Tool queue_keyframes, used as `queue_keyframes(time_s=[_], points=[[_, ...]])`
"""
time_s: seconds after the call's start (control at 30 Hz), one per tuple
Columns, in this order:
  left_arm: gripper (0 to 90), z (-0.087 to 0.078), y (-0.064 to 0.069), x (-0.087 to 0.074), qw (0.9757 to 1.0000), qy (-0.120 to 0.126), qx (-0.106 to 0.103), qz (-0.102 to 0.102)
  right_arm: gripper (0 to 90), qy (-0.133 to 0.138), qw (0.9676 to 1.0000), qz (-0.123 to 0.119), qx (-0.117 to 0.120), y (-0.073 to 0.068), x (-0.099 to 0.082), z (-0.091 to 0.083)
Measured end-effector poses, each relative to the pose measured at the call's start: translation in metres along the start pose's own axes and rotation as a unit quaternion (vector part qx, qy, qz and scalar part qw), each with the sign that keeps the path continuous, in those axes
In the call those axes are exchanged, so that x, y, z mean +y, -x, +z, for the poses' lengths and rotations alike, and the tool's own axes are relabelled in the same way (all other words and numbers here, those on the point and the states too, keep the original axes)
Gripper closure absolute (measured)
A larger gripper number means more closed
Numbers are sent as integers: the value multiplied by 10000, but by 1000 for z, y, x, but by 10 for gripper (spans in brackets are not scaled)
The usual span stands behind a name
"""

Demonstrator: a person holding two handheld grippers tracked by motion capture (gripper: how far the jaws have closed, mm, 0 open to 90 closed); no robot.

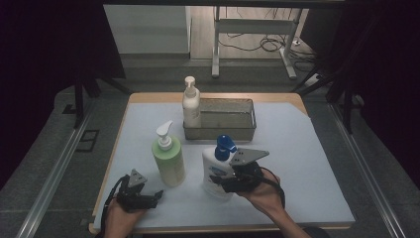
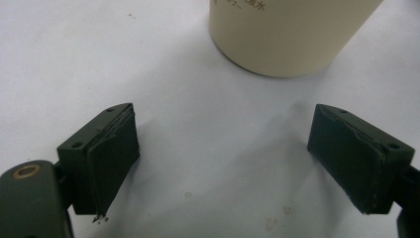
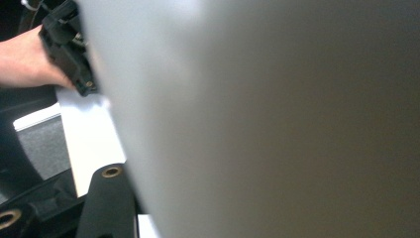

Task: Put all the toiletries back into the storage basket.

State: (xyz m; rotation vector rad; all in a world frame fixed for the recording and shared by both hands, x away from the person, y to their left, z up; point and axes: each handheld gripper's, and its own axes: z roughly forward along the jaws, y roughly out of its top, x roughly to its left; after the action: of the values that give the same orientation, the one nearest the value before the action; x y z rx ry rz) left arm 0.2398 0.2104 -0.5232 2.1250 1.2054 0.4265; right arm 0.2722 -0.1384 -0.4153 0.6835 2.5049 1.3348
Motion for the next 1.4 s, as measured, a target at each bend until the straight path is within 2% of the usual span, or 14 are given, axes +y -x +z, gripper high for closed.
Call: queue_keyframes(time_s=[0.17,0.37,0.6,0.77,0.93,1.1,1.4], points=[[121,0,0,0,10000,-10,-4,1,392,28,9999,-32,-129,6,9,-5],[121,0,0,0,10000,-10,-4,1,392,85,9998,82,-189,13,18,-10],[121,0,0,0,10000,-8,-4,-1,393,159,9990,201,-378,23,37,-14],[121,0,0,0,10000,-11,-5,1,393,178,9986,212,-452,28,47,-15],[121,0,0,0,10000,-5,-2,2,394,228,9971,285,-665,36,59,-13],[121,0,0,0,10000,-3,-7,0,394,229,9960,441,-748,46,69,-11],[121,0,0,0,10000,2,-6,-2,396,290,9932,527,-1001,60,83,-6]])
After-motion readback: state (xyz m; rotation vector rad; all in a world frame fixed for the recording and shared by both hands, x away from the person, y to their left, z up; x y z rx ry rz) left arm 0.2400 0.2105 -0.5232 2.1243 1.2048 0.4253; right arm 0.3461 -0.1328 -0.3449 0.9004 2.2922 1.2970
